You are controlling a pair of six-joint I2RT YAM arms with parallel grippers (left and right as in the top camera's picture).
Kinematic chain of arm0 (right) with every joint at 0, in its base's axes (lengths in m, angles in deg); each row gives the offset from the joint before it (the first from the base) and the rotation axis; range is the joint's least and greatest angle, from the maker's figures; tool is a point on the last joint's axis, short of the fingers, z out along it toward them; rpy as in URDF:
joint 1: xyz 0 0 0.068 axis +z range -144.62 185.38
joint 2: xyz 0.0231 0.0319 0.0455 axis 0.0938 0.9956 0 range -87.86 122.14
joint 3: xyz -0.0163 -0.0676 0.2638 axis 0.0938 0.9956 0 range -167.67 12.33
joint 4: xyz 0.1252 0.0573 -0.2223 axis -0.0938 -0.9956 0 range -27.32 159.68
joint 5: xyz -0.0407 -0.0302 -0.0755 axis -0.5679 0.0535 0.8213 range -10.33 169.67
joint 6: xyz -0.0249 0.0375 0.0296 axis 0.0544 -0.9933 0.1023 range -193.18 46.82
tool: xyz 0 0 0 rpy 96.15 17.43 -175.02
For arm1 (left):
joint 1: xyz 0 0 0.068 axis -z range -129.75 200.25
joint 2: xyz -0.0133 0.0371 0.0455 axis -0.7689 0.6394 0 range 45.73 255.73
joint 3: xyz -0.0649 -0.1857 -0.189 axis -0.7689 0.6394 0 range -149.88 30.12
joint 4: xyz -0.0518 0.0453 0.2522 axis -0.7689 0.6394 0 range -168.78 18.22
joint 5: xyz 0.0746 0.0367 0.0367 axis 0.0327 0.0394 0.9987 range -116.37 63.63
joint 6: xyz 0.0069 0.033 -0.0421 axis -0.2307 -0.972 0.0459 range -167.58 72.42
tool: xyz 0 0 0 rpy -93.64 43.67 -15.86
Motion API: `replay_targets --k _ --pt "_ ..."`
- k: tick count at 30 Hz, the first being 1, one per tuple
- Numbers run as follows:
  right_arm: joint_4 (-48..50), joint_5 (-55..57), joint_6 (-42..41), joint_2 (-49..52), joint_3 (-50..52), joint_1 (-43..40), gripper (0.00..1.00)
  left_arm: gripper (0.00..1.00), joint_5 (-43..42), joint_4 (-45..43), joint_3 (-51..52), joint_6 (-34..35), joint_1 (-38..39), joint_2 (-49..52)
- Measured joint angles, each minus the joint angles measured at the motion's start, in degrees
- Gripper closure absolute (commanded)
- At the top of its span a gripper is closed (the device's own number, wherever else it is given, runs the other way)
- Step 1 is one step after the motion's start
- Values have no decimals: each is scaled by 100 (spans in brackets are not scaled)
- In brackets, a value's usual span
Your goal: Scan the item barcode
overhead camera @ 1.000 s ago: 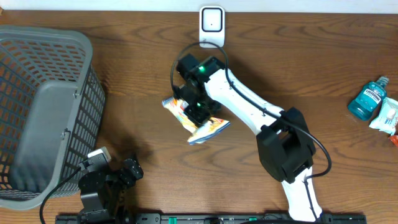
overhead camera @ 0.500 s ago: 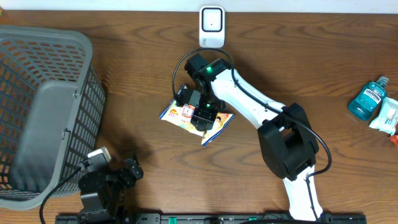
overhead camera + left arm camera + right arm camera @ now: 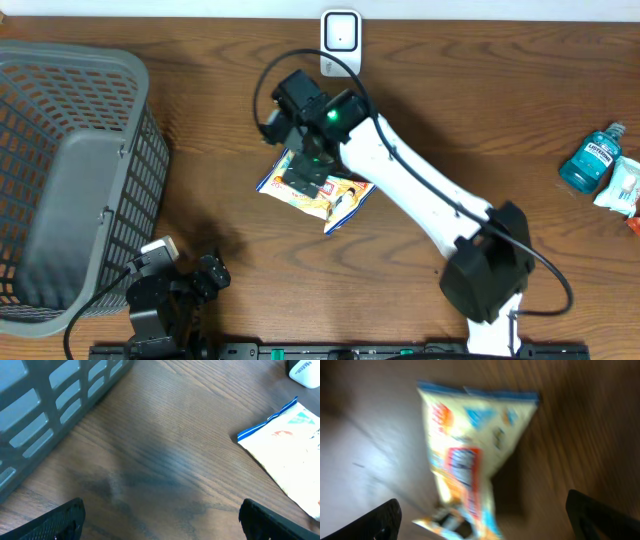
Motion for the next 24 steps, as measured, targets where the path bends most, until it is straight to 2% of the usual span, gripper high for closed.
replay_targets --k 4,5,6,7,9,13,18,22,24 --pt "162 -269 -190 -59 74 269 1 2 0 0 0 0 0 0" --pt "208 -295 -212 -13 149 310 6 2 0 0 0 0 0 0" --pt "249 -310 -219 50 223 330 19 2 0 0 0 0 0 0" --pt "286 -310 -254 127 291 352 25 2 0 0 0 0 0 0" --pt "321 -240 -352 339 398 369 30 2 0 0 0 0 0 0" --pt "350 417 -752 739 505 444 29 2 2 0 0 -2 0 0" --pt "588 1097 -1038 774 533 509 22 2 2 0 0 0 0 0" --pt "763 1322 -1193 774 643 507 20 2 0 0 0 0 0 0" --pt "796 1390 -1261 774 833 505 13 2 0 0 0 0 0 0"
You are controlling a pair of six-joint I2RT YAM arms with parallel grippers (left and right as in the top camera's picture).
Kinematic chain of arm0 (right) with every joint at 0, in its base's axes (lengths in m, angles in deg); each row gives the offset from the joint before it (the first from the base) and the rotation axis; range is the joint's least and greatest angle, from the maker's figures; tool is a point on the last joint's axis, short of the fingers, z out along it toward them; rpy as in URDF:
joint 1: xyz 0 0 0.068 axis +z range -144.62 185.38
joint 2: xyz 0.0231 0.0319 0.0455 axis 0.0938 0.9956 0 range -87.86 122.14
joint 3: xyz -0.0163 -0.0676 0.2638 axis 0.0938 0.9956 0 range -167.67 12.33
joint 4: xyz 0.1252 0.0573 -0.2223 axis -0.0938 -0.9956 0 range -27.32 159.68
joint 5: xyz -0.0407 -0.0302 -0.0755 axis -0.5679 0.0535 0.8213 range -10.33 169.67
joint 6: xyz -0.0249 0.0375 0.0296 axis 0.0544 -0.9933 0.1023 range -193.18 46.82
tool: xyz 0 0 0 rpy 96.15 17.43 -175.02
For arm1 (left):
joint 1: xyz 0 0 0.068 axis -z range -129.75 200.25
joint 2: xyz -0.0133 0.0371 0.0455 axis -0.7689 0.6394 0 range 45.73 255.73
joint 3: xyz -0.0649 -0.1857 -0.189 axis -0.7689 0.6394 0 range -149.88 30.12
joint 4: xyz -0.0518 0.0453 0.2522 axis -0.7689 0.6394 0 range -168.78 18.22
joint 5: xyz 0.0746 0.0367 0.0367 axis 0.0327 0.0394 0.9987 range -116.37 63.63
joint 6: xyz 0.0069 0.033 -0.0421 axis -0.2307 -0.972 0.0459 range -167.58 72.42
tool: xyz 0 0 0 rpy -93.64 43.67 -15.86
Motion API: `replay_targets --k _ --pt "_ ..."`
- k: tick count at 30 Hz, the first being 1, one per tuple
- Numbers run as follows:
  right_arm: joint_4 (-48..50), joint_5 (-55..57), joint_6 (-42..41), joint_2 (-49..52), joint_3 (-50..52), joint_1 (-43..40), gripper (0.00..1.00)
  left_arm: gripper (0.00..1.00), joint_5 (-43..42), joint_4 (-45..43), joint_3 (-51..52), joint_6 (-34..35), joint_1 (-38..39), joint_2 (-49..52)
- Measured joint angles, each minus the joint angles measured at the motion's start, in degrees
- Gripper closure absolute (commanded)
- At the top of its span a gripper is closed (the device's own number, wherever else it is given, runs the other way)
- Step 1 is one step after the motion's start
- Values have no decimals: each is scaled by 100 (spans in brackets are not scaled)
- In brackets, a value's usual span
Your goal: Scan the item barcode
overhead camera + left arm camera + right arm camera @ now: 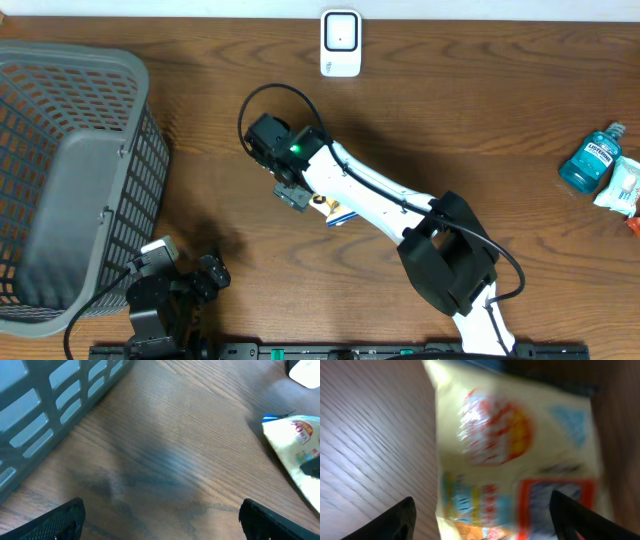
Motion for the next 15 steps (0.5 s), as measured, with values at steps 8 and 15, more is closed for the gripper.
replay_targets --k 8,15 --pt "369 184 -249 0 802 2 11 2 2 0 0 0 0 0" --pt "697 170 -374 -179 1255 -20 99 2 0 -2 0 0 0 0"
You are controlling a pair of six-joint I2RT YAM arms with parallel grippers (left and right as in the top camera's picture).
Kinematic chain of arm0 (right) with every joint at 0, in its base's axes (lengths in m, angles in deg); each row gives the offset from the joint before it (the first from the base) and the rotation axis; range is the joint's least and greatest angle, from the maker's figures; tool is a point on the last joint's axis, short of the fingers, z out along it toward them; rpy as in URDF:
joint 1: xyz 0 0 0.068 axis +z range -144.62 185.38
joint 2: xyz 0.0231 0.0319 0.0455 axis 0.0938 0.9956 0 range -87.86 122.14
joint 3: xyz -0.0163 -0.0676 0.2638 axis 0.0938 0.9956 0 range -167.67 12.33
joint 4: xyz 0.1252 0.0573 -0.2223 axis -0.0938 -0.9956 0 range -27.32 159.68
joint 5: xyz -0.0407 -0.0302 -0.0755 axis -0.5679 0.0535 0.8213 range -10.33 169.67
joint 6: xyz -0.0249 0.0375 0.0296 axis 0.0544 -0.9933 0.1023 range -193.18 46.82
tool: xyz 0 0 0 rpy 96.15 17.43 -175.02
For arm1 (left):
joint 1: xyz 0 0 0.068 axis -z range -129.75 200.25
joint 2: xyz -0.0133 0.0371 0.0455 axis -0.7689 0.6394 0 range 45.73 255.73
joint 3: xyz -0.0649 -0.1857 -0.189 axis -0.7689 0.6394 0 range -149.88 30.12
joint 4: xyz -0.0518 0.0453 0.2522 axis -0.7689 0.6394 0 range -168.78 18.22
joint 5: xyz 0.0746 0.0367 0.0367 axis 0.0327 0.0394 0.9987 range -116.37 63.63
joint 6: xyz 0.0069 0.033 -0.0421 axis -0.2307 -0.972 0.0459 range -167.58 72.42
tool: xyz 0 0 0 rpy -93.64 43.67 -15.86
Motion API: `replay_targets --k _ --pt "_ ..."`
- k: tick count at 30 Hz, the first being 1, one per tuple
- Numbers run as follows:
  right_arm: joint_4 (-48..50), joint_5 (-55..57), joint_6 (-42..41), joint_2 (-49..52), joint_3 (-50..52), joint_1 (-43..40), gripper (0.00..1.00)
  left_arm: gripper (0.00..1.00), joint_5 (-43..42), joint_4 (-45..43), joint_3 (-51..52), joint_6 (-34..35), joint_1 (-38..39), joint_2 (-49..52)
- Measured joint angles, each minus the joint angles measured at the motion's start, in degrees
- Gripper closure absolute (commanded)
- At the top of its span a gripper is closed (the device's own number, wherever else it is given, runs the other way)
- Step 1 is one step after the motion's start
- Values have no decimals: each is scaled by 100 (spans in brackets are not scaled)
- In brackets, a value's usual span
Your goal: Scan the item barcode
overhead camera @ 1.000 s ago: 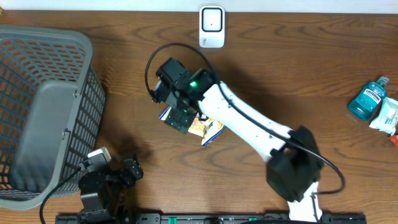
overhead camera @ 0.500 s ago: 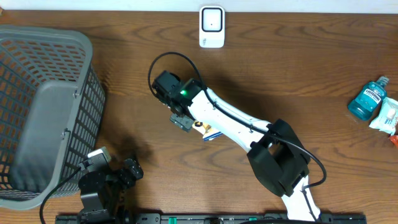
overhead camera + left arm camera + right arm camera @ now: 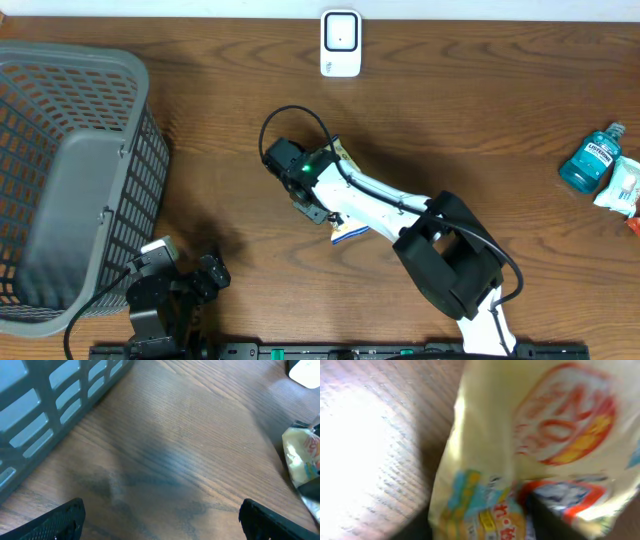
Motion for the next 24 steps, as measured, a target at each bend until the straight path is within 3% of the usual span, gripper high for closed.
replay_targets --k 6,10,13,18,24 --pt "-96 -247 -243 -83 -39 -57 99 2 0 2 0 0 0 0" --pt "-470 -1355 59 -138 -234 -326 99 2 0 2 0 0 0 0" --pt "-743 -3423 975 -345 -260 -750 99 2 0 4 0 0 0 0" --pt "-1058 -5077 1832 -492 -260 -1438 99 2 0 2 0 0 0 0" --pt "-2142 -7217 3801 -492 -223 -1965 99 2 2 2 0 0 0 0"
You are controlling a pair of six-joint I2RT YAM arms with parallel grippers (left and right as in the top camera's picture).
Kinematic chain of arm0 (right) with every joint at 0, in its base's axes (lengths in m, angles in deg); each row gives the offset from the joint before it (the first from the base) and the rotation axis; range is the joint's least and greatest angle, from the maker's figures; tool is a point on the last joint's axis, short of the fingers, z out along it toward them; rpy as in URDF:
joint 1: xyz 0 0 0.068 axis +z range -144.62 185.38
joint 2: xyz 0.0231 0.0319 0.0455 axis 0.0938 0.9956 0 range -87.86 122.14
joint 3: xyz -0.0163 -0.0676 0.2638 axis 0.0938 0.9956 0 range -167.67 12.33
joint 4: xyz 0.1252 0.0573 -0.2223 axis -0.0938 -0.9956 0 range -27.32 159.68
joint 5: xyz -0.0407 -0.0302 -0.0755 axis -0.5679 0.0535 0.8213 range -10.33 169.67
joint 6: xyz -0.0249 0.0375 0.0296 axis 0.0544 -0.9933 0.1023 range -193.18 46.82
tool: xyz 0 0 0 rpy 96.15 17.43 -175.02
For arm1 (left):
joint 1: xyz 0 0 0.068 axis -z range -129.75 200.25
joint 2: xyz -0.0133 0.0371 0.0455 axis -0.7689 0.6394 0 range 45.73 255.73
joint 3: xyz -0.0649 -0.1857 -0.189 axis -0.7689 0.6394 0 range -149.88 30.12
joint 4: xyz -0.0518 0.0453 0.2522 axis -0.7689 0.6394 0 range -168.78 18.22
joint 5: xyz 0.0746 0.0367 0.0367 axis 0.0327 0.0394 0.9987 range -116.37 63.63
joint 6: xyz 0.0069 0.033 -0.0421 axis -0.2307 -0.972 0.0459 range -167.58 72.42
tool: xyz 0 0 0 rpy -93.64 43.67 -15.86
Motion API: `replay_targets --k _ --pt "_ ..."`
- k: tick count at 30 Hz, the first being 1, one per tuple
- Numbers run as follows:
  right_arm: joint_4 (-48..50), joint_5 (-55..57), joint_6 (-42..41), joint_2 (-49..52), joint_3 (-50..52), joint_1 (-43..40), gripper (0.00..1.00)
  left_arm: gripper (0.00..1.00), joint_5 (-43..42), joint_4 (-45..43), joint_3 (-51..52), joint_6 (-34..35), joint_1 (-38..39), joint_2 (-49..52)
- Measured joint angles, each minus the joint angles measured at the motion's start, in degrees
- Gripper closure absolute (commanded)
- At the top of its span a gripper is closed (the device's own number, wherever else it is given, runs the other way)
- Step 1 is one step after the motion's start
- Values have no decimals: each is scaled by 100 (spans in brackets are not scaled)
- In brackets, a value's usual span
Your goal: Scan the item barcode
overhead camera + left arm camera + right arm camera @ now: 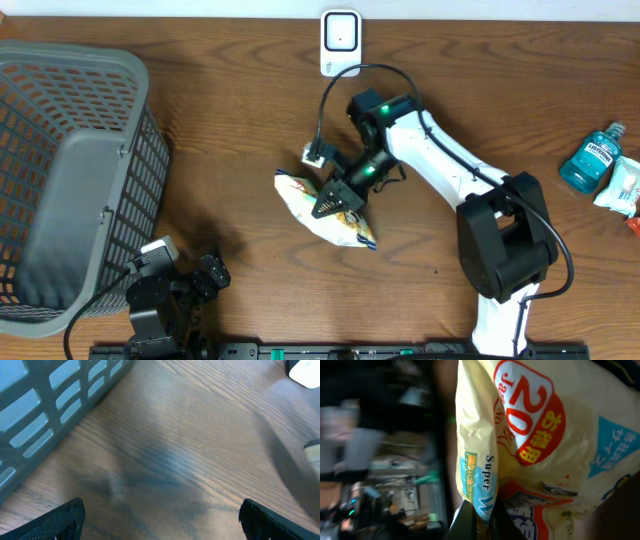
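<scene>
The item is a yellow snack bag (322, 212) with a red "20" circle, blue trim and print (530, 425). It hangs tilted over the middle of the table. My right gripper (335, 200) is shut on its edge, and in the right wrist view the two dark fingers pinch the blue-printed seam (482, 515). The white barcode scanner (340, 42) stands at the table's far edge, beyond the bag. My left gripper (160, 520) is open and holds nothing, low at the front left (205, 275). No barcode shows in any view.
A grey plastic basket (60, 170) fills the left side; its wall shows in the left wrist view (45, 405). At the far right lie a blue mouthwash bottle (592, 158) and a small packet (620, 185). The right arm's cable (325, 110) loops toward the scanner.
The right wrist has swung right and back, and the bag, pressed on the table before, now hangs lifted in the shut gripper. The bag has left the left wrist view.
The bag lay flat mid-table with the right gripper open above it. The gripper then stood lower over the bag, jaws still wide. Then it was down on the bag's edge. Now it holds the bag off the table. The left arm has stayed still.
</scene>
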Motion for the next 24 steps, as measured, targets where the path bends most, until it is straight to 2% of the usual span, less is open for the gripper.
replay_targets --k 6,11,13,20,21,22,23,24 --pt "-122 -1023 1259 0 131 -13 99 2 -2 0 0 0 0 0" --pt "398 -608 1746 -4 330 76 99 2 0 0 0 0 0 0" --pt "894 11 1475 -4 420 168 99 2 0 0 0 0 0 0" --pt "2048 2253 -363 -4 468 319 99 2 -2 0 0 0 0 0" --pt "2122 2507 -557 -4 468 319 97 2 -2 0 0 0 0 0" --pt "2155 2691 -704 -4 468 321 87 2 -2 0 0 0 0 0" --pt "2168 2837 -833 -4 468 332 63 2 0 0 0 0 0 0" --pt "2175 2992 -942 -4 468 354 54 2 -2 0 0 0 0 0"
